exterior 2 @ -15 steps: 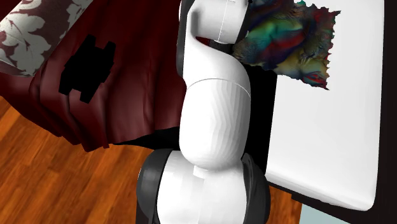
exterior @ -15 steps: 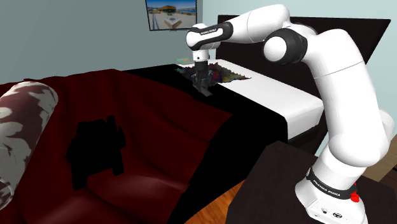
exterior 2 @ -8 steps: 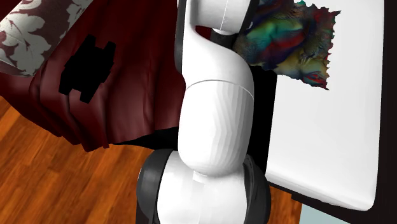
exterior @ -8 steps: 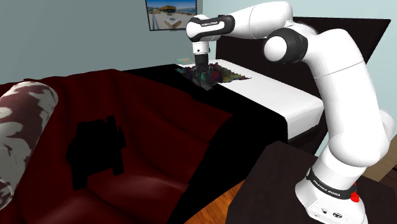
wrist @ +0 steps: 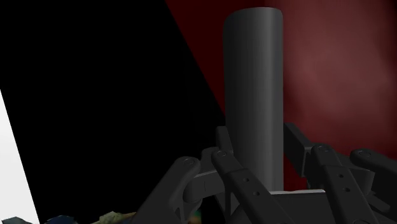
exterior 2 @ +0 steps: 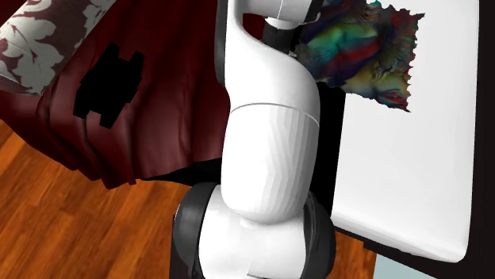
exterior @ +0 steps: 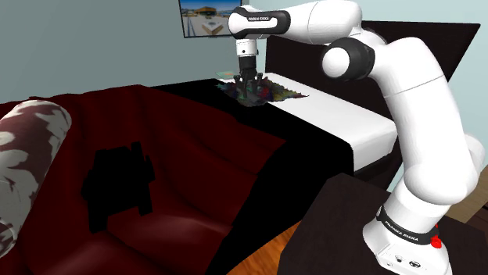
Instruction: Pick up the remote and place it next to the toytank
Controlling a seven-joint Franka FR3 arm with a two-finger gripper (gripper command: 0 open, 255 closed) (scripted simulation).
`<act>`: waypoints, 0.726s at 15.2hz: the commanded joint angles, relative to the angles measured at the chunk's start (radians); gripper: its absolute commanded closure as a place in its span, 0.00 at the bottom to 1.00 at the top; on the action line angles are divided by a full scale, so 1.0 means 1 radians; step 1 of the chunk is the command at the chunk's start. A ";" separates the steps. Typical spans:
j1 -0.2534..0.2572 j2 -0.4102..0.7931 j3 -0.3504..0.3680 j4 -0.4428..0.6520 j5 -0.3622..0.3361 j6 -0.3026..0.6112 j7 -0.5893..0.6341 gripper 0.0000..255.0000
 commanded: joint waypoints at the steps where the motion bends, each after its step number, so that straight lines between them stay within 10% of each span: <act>1: -0.002 0.014 0.000 0.053 0.000 -0.039 0.001 1.00; 11: 0.129 -0.200 0.042 -0.291 0.011 0.106 0.157 1.00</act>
